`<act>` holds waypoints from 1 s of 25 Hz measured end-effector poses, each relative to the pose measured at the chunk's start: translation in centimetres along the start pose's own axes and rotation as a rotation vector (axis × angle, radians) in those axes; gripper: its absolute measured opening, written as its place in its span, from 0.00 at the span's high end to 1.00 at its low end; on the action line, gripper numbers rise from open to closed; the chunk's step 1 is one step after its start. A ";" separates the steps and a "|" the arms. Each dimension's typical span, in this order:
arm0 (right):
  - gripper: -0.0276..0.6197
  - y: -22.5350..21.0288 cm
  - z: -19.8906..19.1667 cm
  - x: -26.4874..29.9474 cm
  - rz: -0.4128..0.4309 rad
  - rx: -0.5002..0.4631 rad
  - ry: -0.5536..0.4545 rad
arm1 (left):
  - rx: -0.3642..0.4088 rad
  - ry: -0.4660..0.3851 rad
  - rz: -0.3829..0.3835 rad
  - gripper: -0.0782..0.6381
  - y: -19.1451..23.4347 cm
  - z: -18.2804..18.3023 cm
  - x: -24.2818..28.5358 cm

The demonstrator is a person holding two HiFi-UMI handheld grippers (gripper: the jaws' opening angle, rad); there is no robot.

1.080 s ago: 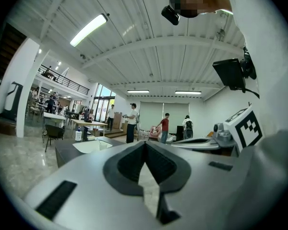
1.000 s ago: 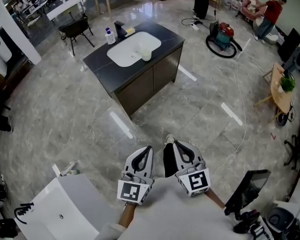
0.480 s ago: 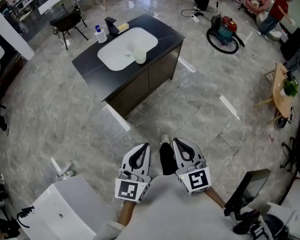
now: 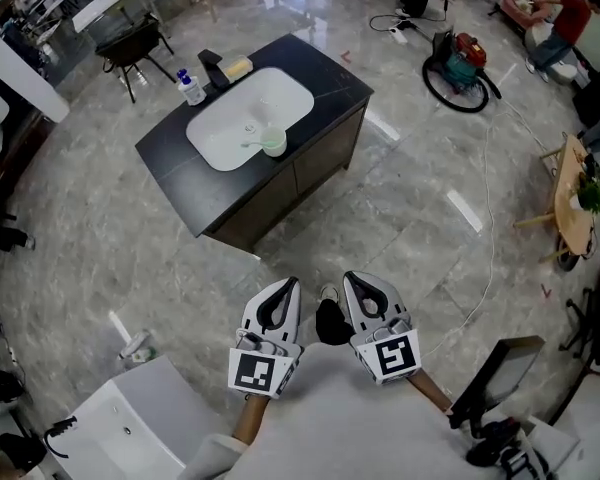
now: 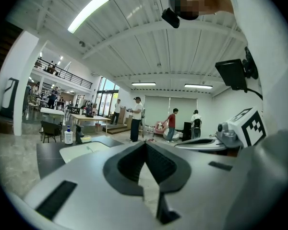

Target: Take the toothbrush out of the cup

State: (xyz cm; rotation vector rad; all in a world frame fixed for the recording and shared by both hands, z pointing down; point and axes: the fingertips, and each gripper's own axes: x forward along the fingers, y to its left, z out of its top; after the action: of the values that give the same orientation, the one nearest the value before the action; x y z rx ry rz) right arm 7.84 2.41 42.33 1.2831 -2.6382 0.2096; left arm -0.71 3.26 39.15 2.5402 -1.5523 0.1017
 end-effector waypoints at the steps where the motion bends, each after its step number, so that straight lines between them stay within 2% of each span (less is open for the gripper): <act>1: 0.95 -0.6 0.7 0.8 0.011 -0.001 -0.024 | 0.012 0.001 0.002 0.88 0.4 0.4 1.0; 5: 0.95 -3.1 4.1 4.1 0.047 -0.019 -0.160 | 0.049 0.000 0.029 0.89 2.0 1.7 4.3; 8: 0.95 -4.6 4.2 6.1 0.071 -0.021 -0.116 | 0.058 -0.007 0.058 0.89 3.4 2.5 6.3; 12: 0.95 -6.6 6.3 8.4 0.090 -0.019 -0.197 | 0.049 -0.022 0.102 0.88 5.0 3.6 8.6; 15: 0.95 -7.8 6.0 9.6 0.108 -0.021 -0.168 | 0.046 -0.034 0.134 0.88 5.9 4.3 9.9; 18: 0.95 -8.3 6.0 10.6 0.125 -0.023 -0.161 | 0.071 -0.031 0.157 0.88 6.6 4.4 10.3; 25: 0.95 -8.1 6.9 11.9 0.143 -0.009 -0.203 | 0.057 -0.015 0.195 0.88 7.6 3.8 9.9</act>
State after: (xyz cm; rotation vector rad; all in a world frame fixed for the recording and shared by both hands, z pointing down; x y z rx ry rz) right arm 6.22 -13.08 38.85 1.1705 -2.9011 0.0929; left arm -3.01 -9.42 37.63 2.4295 -1.8252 0.1529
